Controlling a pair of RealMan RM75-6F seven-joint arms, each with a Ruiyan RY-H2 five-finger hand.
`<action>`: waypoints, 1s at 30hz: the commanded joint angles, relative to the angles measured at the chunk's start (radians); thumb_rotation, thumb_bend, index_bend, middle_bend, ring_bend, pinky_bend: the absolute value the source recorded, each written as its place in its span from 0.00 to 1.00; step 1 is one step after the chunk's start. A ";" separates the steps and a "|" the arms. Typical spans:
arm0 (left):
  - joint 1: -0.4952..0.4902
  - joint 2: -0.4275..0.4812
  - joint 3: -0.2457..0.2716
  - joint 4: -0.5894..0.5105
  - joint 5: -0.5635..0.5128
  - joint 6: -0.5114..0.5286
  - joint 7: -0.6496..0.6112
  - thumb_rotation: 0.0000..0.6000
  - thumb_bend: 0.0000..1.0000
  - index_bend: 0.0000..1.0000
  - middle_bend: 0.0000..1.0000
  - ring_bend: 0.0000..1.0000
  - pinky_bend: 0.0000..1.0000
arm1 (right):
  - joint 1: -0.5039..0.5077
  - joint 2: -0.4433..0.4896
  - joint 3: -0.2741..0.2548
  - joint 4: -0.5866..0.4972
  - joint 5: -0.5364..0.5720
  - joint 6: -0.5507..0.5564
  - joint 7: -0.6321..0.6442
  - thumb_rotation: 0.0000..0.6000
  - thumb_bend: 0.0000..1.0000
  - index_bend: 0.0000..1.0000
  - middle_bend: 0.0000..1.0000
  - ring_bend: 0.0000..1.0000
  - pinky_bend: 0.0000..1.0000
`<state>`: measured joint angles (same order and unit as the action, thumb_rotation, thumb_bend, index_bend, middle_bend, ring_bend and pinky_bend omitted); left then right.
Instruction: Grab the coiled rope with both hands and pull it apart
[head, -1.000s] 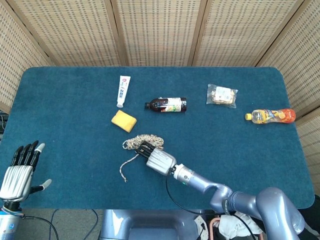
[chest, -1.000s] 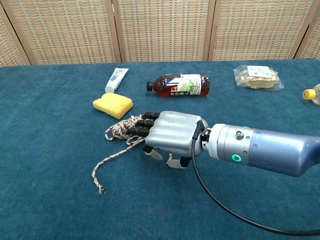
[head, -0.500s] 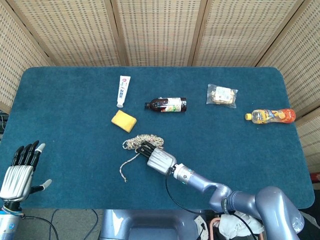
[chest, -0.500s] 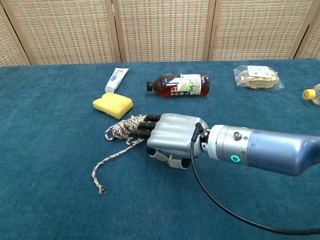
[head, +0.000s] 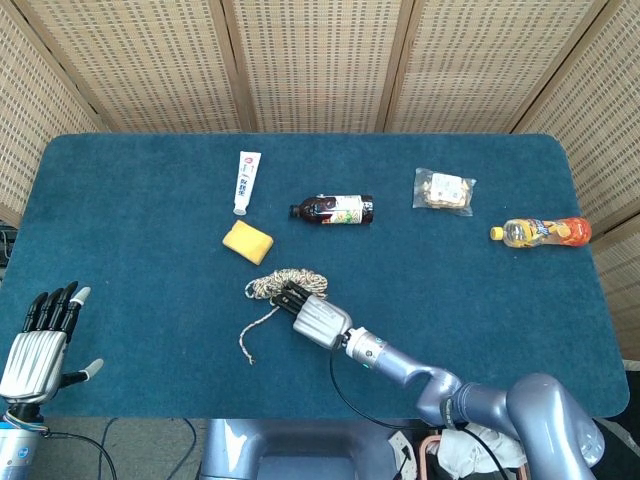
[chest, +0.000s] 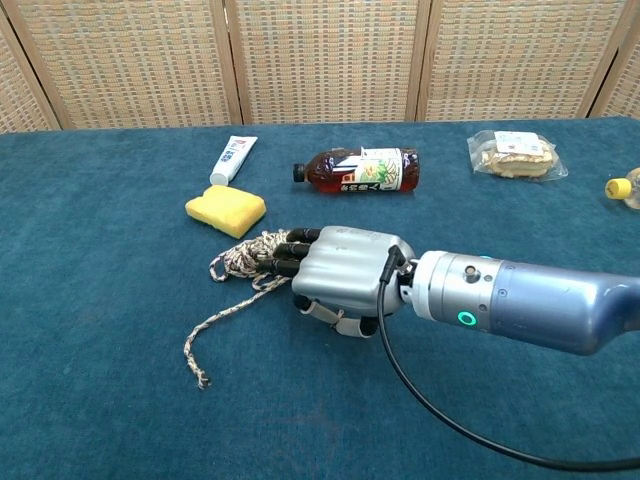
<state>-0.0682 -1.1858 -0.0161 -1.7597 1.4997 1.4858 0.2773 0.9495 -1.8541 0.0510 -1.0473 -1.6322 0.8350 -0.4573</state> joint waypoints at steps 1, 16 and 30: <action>0.000 0.000 0.000 0.000 0.000 0.000 0.001 1.00 0.00 0.00 0.00 0.00 0.00 | 0.001 -0.003 0.001 0.004 -0.003 0.012 0.003 1.00 0.39 0.67 0.00 0.00 0.00; -0.002 -0.003 0.002 0.000 -0.002 -0.002 0.006 1.00 0.00 0.00 0.00 0.00 0.00 | -0.003 0.015 0.007 -0.018 0.013 0.038 0.025 1.00 0.70 0.69 0.00 0.00 0.00; -0.037 -0.024 0.006 0.050 0.052 -0.029 0.011 1.00 0.00 0.00 0.00 0.00 0.00 | -0.024 0.041 0.009 -0.056 0.018 0.091 0.109 1.00 0.76 0.69 0.00 0.00 0.00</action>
<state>-0.0915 -1.2011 -0.0119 -1.7275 1.5304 1.4658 0.2883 0.9299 -1.8195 0.0579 -1.0981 -1.6146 0.9175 -0.3582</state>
